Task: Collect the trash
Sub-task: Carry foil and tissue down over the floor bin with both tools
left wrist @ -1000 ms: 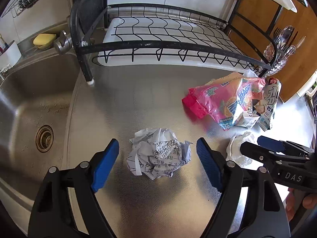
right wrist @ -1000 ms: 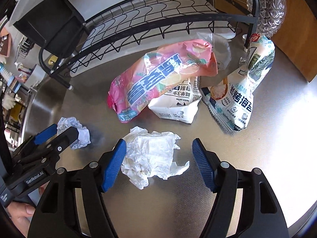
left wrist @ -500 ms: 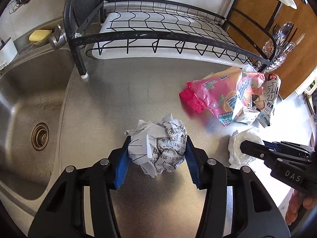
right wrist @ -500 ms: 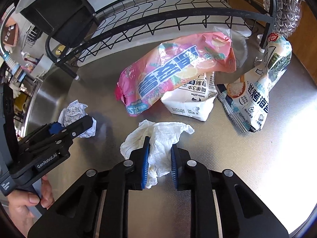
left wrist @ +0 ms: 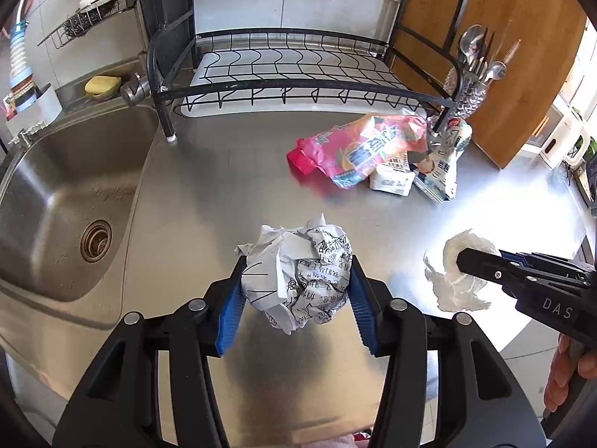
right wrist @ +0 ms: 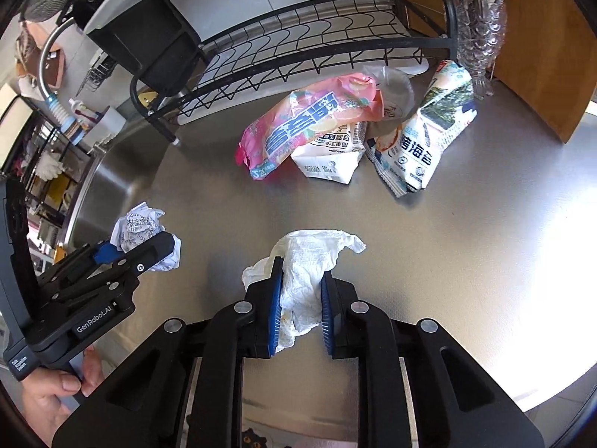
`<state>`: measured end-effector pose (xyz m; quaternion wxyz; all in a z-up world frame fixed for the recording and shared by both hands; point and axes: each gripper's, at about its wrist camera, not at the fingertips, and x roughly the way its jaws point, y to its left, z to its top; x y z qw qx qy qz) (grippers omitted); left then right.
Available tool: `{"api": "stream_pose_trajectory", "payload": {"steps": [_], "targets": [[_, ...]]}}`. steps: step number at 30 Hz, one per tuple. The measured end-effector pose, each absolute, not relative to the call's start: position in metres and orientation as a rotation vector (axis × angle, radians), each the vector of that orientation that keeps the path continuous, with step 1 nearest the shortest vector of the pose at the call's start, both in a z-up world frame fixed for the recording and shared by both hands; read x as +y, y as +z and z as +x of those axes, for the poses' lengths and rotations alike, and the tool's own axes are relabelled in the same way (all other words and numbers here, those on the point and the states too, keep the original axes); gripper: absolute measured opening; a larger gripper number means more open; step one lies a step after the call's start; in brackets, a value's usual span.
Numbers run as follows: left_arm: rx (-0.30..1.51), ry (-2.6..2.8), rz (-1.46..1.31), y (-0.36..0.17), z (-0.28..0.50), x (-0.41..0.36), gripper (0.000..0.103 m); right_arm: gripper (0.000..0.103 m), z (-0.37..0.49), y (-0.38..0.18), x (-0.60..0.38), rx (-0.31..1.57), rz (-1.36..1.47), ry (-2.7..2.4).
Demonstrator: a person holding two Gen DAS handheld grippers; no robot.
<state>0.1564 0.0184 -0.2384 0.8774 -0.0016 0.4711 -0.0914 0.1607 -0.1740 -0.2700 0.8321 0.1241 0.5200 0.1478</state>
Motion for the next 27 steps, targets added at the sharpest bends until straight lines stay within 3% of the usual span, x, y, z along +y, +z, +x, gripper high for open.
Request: {"api": "stream_pose_trajectory", "payload": {"steps": [13,27], "targets": [[0.954,-0.167,-0.018,-0.228,0.033,-0.013,0.049,0.019,0.054,-0.251,-0.211,1.056,0.241,0.352],[1.085,-0.158,-0.068,-0.299,-0.055,-0.004,0.049,0.019,-0.030,-0.311,-0.204,1.145,0.244,0.347]]}}
